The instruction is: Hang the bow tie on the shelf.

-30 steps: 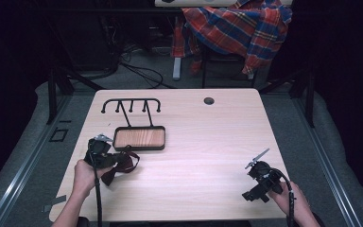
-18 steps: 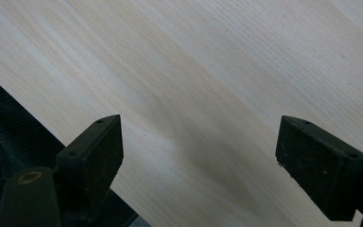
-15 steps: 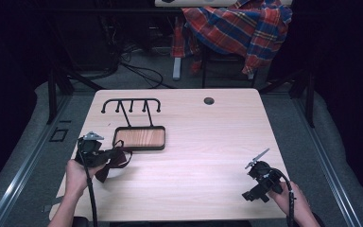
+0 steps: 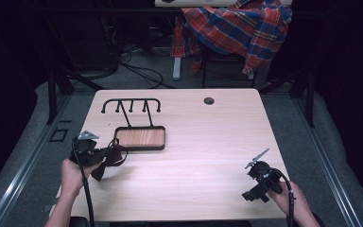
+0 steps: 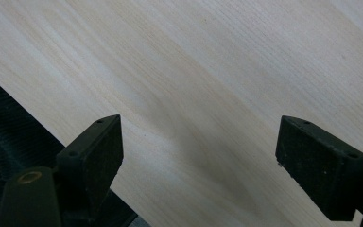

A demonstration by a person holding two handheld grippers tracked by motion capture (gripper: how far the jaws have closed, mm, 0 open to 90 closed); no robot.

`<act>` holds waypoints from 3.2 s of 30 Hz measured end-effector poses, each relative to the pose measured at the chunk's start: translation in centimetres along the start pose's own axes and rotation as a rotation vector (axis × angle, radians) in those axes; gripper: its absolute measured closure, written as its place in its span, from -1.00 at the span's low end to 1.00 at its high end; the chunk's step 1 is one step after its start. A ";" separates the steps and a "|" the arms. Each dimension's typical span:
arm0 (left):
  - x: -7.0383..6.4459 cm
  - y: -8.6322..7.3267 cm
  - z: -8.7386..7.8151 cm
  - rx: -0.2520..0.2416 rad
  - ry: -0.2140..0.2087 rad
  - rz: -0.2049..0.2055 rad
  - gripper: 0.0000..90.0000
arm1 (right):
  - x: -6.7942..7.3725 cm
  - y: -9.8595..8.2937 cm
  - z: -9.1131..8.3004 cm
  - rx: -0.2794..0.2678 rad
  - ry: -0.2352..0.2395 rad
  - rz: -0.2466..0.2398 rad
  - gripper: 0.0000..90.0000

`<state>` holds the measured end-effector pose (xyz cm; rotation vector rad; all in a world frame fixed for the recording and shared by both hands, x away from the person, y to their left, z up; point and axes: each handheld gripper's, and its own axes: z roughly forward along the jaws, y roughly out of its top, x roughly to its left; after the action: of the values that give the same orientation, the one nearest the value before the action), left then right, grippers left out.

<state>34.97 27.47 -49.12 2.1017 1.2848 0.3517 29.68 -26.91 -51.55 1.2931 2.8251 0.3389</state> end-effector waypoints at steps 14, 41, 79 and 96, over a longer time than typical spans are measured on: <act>0.6 0.0 -0.4 -0.023 0.018 -0.007 0.91 | 0.1 0.0 0.0 -0.004 0.009 0.000 -0.65; 1.6 1.0 -1.8 -0.083 0.038 -0.021 0.94 | 0.3 -0.1 0.1 -0.048 0.020 0.033 -0.65; 2.4 4.3 -4.4 -0.192 0.021 0.000 0.94 | 0.4 0.0 0.1 -0.038 0.018 0.027 -0.65; 3.3 6.0 -4.5 -0.213 0.027 -0.024 0.94 | 0.5 0.0 0.0 -0.032 0.019 0.023 -0.65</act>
<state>38.39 30.13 -42.21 1.9072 1.2292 0.4861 29.38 -26.49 -51.53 1.3244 2.8108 0.3972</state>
